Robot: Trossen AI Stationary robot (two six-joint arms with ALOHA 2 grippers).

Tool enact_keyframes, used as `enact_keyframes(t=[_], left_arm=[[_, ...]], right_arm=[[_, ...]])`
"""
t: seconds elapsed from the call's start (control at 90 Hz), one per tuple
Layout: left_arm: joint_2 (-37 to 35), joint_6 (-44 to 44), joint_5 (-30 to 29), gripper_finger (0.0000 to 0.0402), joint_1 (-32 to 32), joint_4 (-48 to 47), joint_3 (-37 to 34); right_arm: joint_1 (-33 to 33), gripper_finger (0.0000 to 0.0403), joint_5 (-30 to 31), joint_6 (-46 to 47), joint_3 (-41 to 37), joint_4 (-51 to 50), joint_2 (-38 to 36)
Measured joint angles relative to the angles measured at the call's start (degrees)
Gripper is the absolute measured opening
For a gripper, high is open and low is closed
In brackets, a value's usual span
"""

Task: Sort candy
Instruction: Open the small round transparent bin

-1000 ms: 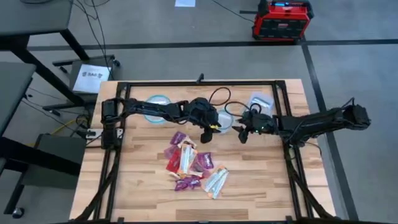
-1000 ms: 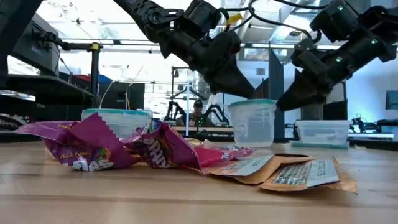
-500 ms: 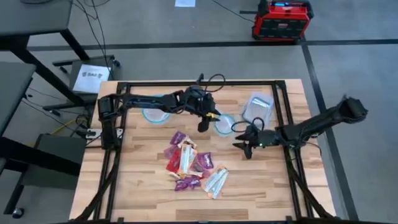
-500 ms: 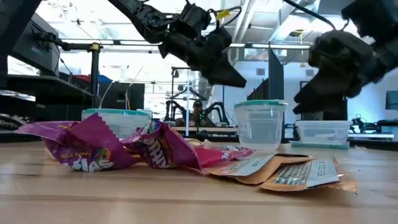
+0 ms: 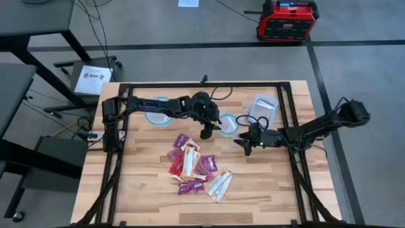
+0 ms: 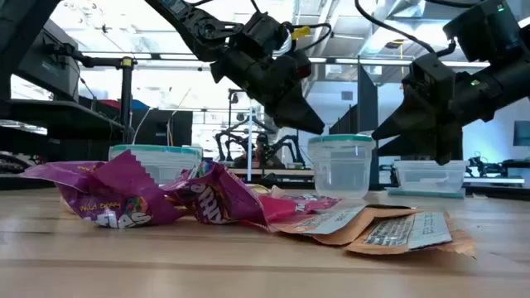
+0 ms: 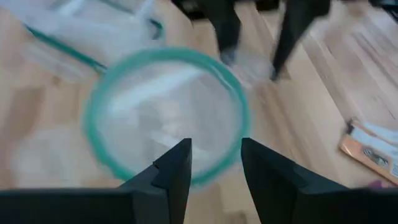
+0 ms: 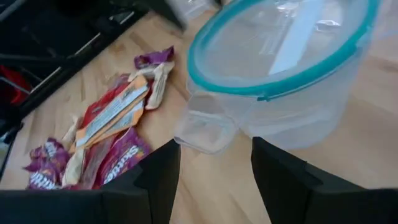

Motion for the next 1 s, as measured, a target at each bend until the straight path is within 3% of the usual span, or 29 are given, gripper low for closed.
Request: enact_keyframes(t=[0.389,0.578,0.744,1.0], left_arm=[[-0.02,-1.72,-0.09,0.0127,-3.39,1.37,-0.02],[-0.13,-1.70,-1.20,0.0127,-3.04,1.72,-0.02],[-0.24,1.63,-5.70,0.0127,-0.78,0.83,1.01],[-0.35,4.70,-4.45,0.0127,3.18,5.59,1.86]], right_arm=[[-8.26,0.0180,0.96,-3.62,0.02,-16.42,-12.79],[-10.73,0.0180,4.07,-5.04,0.02,-18.62,-17.07],[-5.91,0.0180,0.33,-1.01,0.02,-18.72,-17.05],[3.99,0.0180,0.97,-2.56,0.01,-13.27,-9.79]])
